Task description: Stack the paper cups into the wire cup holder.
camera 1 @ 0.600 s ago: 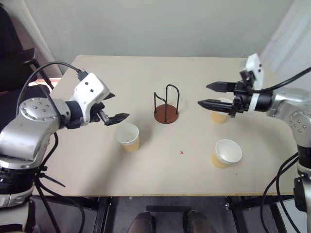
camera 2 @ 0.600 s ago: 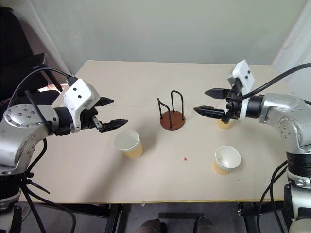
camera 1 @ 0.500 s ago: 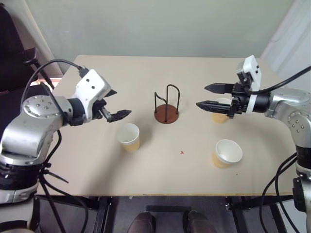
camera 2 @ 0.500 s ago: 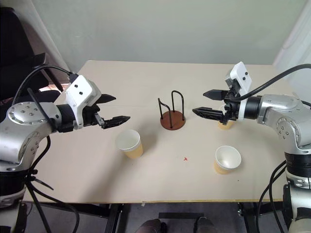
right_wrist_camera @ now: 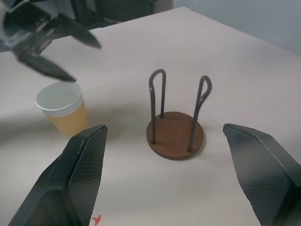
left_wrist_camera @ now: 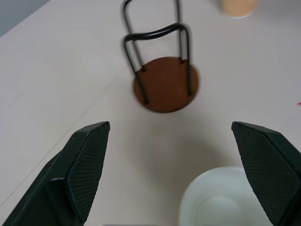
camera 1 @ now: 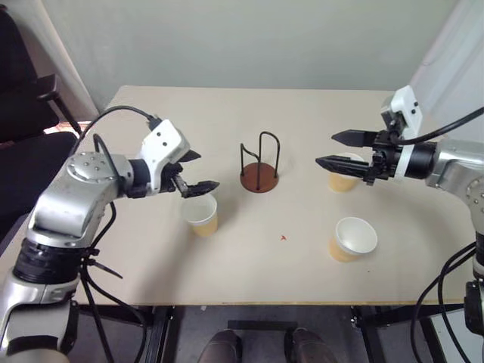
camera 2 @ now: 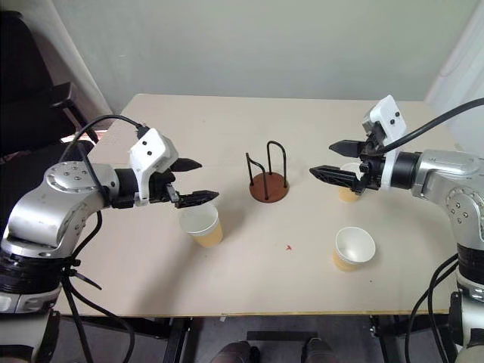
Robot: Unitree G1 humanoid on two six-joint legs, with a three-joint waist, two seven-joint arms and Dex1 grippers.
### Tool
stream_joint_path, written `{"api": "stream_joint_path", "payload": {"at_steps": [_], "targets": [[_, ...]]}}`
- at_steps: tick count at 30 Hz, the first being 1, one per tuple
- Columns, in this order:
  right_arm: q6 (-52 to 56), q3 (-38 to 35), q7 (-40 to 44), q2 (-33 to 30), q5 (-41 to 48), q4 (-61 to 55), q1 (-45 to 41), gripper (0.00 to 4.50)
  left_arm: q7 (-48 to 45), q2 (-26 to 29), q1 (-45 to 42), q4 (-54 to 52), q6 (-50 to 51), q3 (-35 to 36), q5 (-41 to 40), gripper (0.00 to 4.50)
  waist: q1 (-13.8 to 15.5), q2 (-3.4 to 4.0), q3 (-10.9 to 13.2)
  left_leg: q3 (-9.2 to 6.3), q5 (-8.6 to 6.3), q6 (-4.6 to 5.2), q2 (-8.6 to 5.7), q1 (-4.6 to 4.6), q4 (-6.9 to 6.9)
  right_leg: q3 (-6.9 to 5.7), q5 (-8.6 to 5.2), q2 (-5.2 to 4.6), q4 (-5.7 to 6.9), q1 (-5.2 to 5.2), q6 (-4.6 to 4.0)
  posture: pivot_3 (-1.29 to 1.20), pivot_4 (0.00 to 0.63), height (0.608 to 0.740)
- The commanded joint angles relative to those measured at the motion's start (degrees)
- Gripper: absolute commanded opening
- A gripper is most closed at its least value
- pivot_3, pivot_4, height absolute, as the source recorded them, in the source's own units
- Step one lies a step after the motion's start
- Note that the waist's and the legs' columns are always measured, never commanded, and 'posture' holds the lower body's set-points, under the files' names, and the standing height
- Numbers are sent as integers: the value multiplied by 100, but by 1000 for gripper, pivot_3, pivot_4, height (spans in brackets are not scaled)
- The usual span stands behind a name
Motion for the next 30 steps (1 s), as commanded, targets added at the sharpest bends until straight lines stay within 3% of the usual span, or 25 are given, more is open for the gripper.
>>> {"api": "stream_joint_path", "payload": {"at_steps": [1, 8, 14, 22, 30], "targets": [[130, -21, -406, 188, 40, -404, 19, 4106, 109, -74, -339, 462, -359, -44, 354, 4454, -4, 0, 0, 1, 0, 0, 0, 1, 0, 0, 0, 0, 1, 0, 1, 0, 150, 740], [-276, 500, -578, 451, -543, -13, -128, 4106, 332, -203, -583, 941, -625, -167, 868, 4454, -26, 0, 0, 1, 2, 4, 0, 4, -1, 2, 2, 0, 0, 1, 3, 0, 150, 740], [-464, 564, -541, 507, -753, 190, -247, 4106, 165, -414, -517, 640, -320, -154, 671, 4454, -12, 0, 0, 1, 0, 7, 0, -3, -2, 0, 2, 0, -12, 0, 4, 0, 150, 740], [293, -175, -48, 78, 420, -545, -177, 4106, 261, -1032, -879, 750, 33, -285, 536, 4454, 23, -2, 1, 4, 0, 8, -2, -12, 3, -2, 3, 0, -16, 0, 6, 0, 150, 740], [676, -583, -31, -555, 964, -933, -39, 4106, 286, -1395, -875, 790, 383, -469, 472, 4454, 28, -3, 2, 8, 3, 4, -1, -7, 4, 2, 5, 0, -12, 4, 11, 0, 150, 740]]}}
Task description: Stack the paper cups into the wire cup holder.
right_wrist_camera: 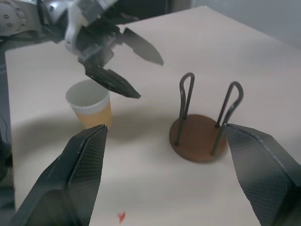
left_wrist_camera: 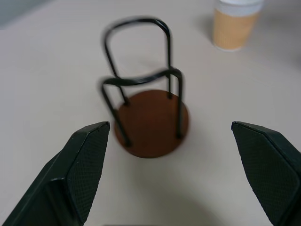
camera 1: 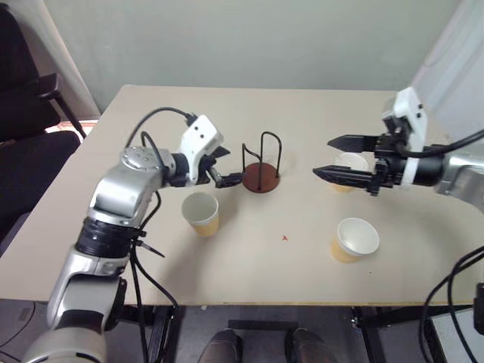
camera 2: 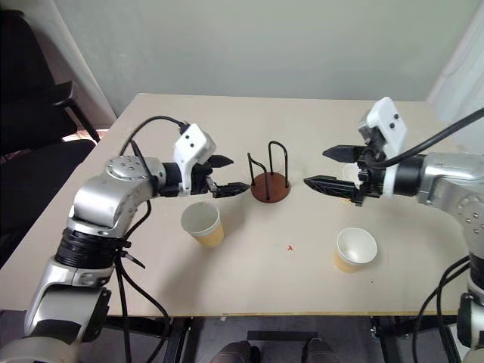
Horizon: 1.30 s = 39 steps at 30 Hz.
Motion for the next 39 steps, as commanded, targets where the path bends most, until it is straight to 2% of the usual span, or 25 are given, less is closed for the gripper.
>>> {"api": "stream_joint_path", "payload": {"at_steps": [1, 8, 26, 30, 39], "targets": [[65, -308, -19, -205, 208, -218, -13, 4106, 76, -98, -114, -51, 92, 7, 5, 4454, -2, 0, 0, 1, 1, 0, 0, 1, 0, 1, 0, 0, 0, 0, 1, 0, 150, 740], [81, -389, -77, -393, 393, -265, -76, 4106, 252, -449, -352, 336, 96, -187, 213, 4454, 8, 0, 0, 5, 10, 9, 0, 5, 2, 4, 5, -1, 4, 4, 10, 0, 150, 740], [-1, -305, -294, -288, 467, -317, -28, 4106, 695, -1503, -862, 1877, -655, -393, 801, 4454, 35, -1, 0, 8, 12, 17, -2, 4, 3, 4, 11, -3, -5, 9, 22, 0, 150, 740], [-9, -298, -330, -274, 481, -337, -2, 4106, 820, -1671, -872, 2060, -873, -402, 956, 3559, 41, -1, 1, 9, 13, 18, -3, 3, 3, 4, 12, -3, -8, 9, 25, 0, 150, 740], [-76, -292, -394, -250, 488, -365, 81, 4106, 819, -1736, -865, 2080, -1045, -310, 1036, 244, 46, -2, 1, 12, 15, 21, -5, 3, 4, 6, 14, -2, -11, 10, 30, 0, 150, 740]]}}
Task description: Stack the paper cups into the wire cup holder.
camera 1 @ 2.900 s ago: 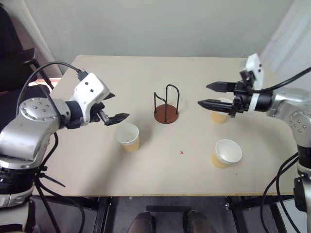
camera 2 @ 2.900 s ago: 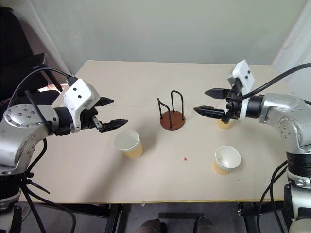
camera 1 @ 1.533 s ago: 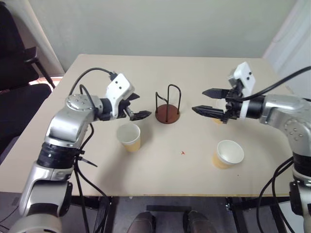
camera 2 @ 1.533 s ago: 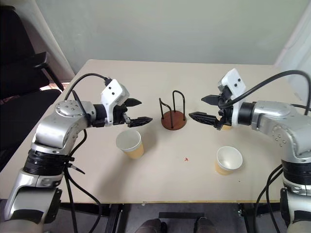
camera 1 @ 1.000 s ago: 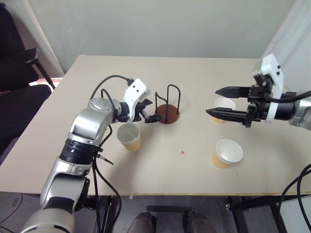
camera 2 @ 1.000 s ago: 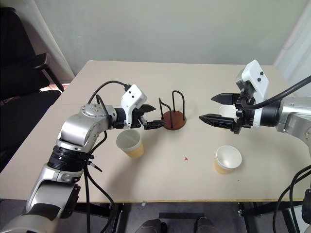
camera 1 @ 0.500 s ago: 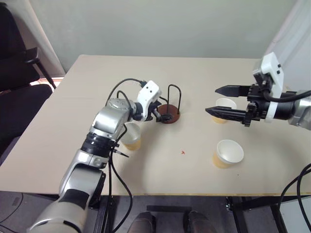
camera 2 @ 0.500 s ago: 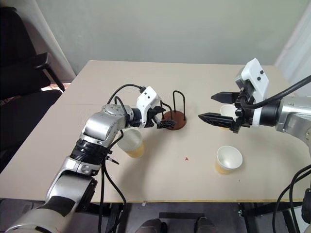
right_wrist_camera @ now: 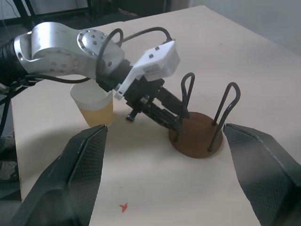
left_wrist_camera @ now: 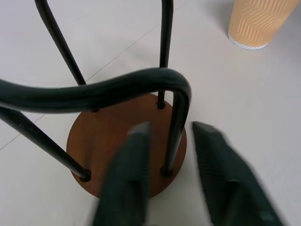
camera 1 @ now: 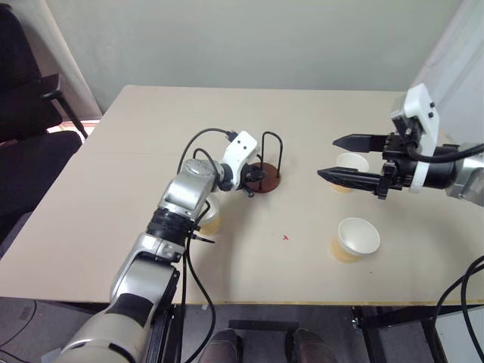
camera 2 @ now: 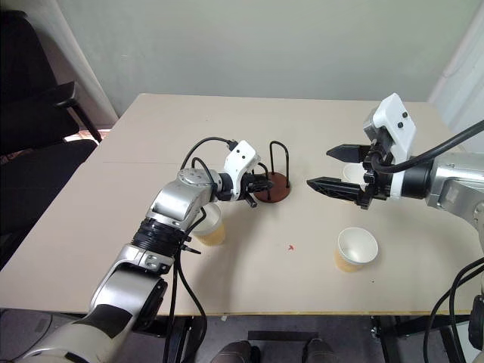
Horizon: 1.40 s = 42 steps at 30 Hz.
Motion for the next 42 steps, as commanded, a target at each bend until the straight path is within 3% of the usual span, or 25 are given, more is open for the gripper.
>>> {"api": "stream_joint_path", "payload": {"at_steps": [1, 8, 14, 20, 27, 37, 42], "targets": [[-141, -163, -55, -16, 52, -148, 12, 4106, -21, 38, -202, -188, -167, 126, 28, 64, 1, 0, 0, 0, 0, 0, 0, 0, 0, 0, 0, 0, -1, 0, 0, 0, 150, 740], [-185, -178, -79, -45, 64, -196, 112, 4106, -346, 153, -139, -563, -223, 73, -74, 64, 1, -1, 1, 2, 1, 2, -1, -1, 0, 2, 2, 0, -3, 0, 3, 0, 150, 740], [221, -865, 273, -610, 823, -355, 327, 4106, -2051, 857, 227, -1992, -185, -340, -623, 64, 18, 0, 0, 0, -1, 6, -4, -17, -4, 1, 2, 3, -27, -4, 8, 0, 150, 740], [476, -1502, 466, -1327, 1268, -554, 914, 4106, -2928, 1133, 307, -2418, -351, -694, -800, 64, 49, 0, 0, -3, -5, 9, -6, -25, -3, 3, 4, 1, -47, 4, 20, 0, 150, 740], [508, -2030, 332, -1658, 1432, -638, 1356, 4106, -3043, 954, 545, -2514, -408, -1031, -713, 64, 45, 2, -1, 4, 3, 25, -8, -18, 4, 5, 20, -11, -48, 14, 32, 0, 150, 740], [331, -1923, 43, -1608, 1609, -700, 1406, 4106, -2593, 881, 1071, -2555, -365, -1451, -235, 64, 43, 4, -3, 5, 1, 33, -8, -14, 3, 4, 24, -11, -56, 22, 40, 0, 150, 740], [194, -1766, 21, -1623, 1600, -652, 1402, 4106, -2563, 1062, 1084, -2674, -465, -1377, -120, 1541, 38, 4, -3, 7, 1, 36, -8, -3, 4, 5, 26, -10, -57, 33, 43, 0, 150, 740]]}}
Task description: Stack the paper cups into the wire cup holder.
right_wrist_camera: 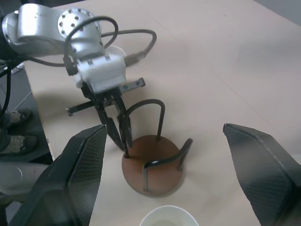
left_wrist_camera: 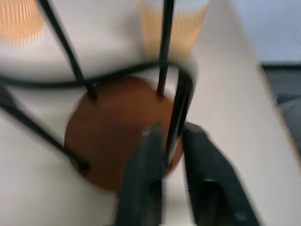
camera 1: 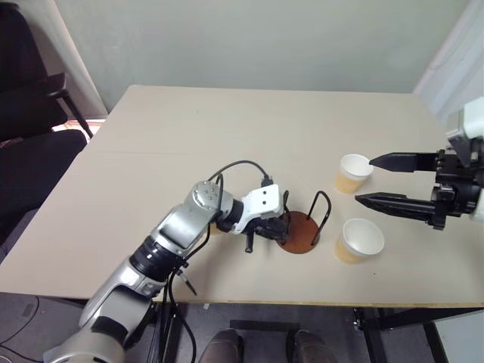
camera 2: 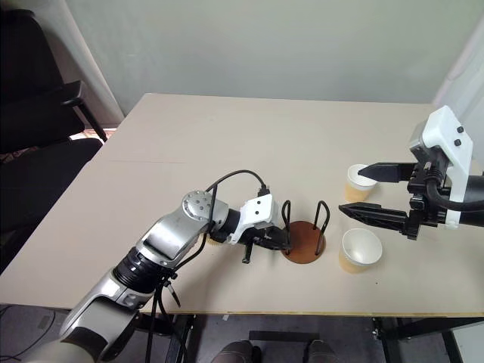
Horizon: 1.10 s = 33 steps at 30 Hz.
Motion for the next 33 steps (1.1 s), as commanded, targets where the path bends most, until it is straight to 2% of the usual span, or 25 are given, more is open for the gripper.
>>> {"api": "stream_joint_path", "payload": {"at_steps": [1, 8, 9, 16, 20, 24, 29, 33], "targets": [[-205, 21, -25, -64, 6, 10, -59, 4106, 0, 105, -78, -190, -89, 113, 61, 1915, 1, 0, 0, -1, 1, 1, 0, 0, 0, 0, 0, 0, 0, 0, 0, 0, 150, 740], [-441, 264, 55, -101, -155, 117, -81, 4106, 113, 294, -324, -181, -183, 428, 76, 4353, 3, 1, 0, -2, 1, 5, -2, -2, 0, 0, 1, -1, -3, 2, 1, 0, 150, 740], [-477, 305, 64, -103, -187, 138, -88, 4106, 107, 316, -362, -182, -223, 467, 73, 4468, 2, 1, 0, -2, 1, 6, -2, -1, 0, 0, 1, -1, -4, 3, 1, 0, 150, 740], [-1059, 1202, 321, -49, -1006, 651, -560, 4106, -286, 654, -854, -12, -528, 877, -140, 4468, -4, 0, 0, -2, 0, 8, -1, -1, 1, 0, 3, -1, -5, 1, 0, 0, 150, 740], [-1617, 2051, 697, -157, -2002, 1107, -871, 4106, -311, 775, -1130, 275, -435, 1444, -464, 4468, -14, 0, 0, -3, -3, 13, -1, -1, 1, -1, 5, -3, -6, 3, 0, 0, 150, 740], [-2408, 3035, 1262, 52, -3107, 1807, -1342, 4106, -321, 1074, -1148, 458, -36, 2359, -1115, 4468, -47, 0, 0, -3, -4, 14, 0, -2, -3, -2, 5, -3, -6, -3, 0, 0, 150, 740], [-3125, 3901, 1891, 491, -4208, 2903, -2028, 4106, -208, 1356, -921, 280, 275, 2799, -1445, 4468, -89, 2, -1, -1, -7, 20, 0, -6, -4, -2, 6, -3, -10, -10, -1, 0, 150, 740], [-3823, 4553, 2318, 866, -5211, 3907, -2544, 4106, -56, 1434, -719, 4, 394, 2877, -1565, 4468, -86, 2, -1, -6, -8, 21, 0, -8, 1, -5, 8, -4, -9, -10, -5, 0, 150, 740]]}}
